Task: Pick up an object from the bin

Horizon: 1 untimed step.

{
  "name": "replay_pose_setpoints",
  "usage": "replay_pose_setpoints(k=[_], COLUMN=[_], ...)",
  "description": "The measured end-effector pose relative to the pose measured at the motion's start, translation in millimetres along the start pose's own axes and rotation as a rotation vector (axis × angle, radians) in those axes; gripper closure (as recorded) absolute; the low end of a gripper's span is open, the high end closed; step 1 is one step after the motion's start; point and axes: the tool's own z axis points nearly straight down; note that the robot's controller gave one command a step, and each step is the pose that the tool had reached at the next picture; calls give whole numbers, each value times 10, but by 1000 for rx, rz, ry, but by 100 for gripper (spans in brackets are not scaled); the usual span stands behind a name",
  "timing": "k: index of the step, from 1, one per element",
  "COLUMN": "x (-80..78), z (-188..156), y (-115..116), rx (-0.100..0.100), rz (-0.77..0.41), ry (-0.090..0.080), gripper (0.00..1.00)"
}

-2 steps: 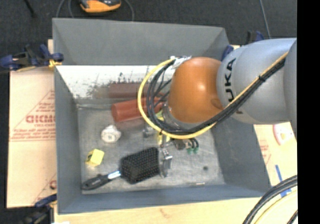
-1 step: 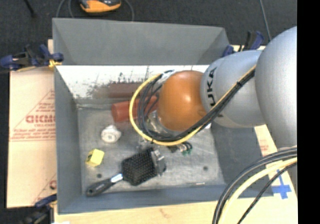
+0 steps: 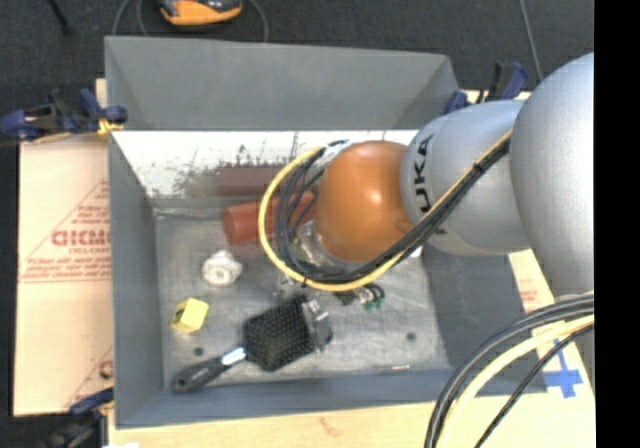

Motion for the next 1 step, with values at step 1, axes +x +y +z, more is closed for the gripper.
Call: replay_pose_setpoints(k=[1], x=[378], z=[-1378], y=[-118], rx=[0], rz=[41], ry=[12], gripper=[100])
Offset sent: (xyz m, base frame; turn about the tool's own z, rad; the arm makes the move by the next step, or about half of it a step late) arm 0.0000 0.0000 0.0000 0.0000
